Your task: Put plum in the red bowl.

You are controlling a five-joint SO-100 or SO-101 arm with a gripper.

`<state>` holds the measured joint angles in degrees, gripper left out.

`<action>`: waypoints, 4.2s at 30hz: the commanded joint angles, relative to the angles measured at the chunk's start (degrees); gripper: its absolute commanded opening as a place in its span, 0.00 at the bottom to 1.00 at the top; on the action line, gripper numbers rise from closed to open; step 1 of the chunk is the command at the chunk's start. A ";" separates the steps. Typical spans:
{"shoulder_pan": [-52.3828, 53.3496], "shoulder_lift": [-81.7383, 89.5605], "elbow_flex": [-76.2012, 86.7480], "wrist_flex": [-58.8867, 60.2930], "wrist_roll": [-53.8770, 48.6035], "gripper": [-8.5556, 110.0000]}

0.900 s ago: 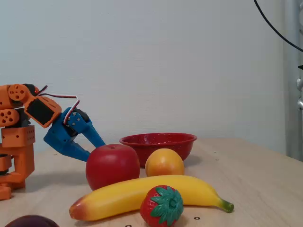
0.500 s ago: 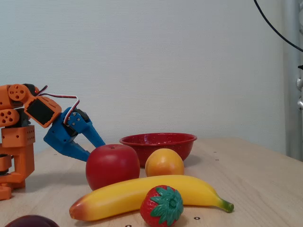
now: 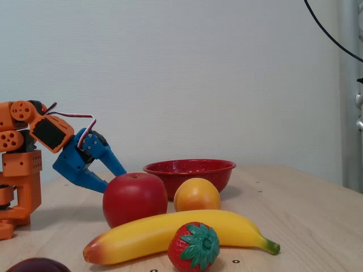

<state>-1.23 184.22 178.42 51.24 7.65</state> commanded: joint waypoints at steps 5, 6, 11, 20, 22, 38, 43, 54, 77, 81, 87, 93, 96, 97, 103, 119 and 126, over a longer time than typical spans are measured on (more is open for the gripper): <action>0.35 0.09 0.26 -1.23 0.44 0.07; 0.53 -0.97 0.18 -2.72 0.53 0.07; 0.44 -9.23 -7.12 -3.08 0.88 0.07; -2.46 -25.84 -32.70 13.62 1.32 0.07; -3.52 -29.71 -39.81 19.34 1.49 0.08; -20.39 -63.37 -87.36 47.29 14.59 0.12; -25.05 -71.89 -96.86 49.31 19.69 0.12; -41.92 -91.58 -114.96 50.89 32.26 0.13; -64.86 -120.94 -142.12 57.39 60.91 0.24; -66.71 -123.22 -142.56 57.39 65.92 0.38; -69.61 -126.21 -142.91 57.30 74.71 0.53; -70.93 -128.94 -143.79 54.93 76.11 0.59; -71.10 -130.52 -143.79 53.09 74.97 0.60; -71.10 -131.13 -143.79 52.38 74.44 0.61; -71.02 -134.38 -143.53 47.99 71.81 0.62; -68.20 -139.57 -143.88 43.86 68.12 0.62; -65.48 -141.86 -144.32 40.69 65.39 0.62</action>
<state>-69.35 39.73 38.67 93.34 74.79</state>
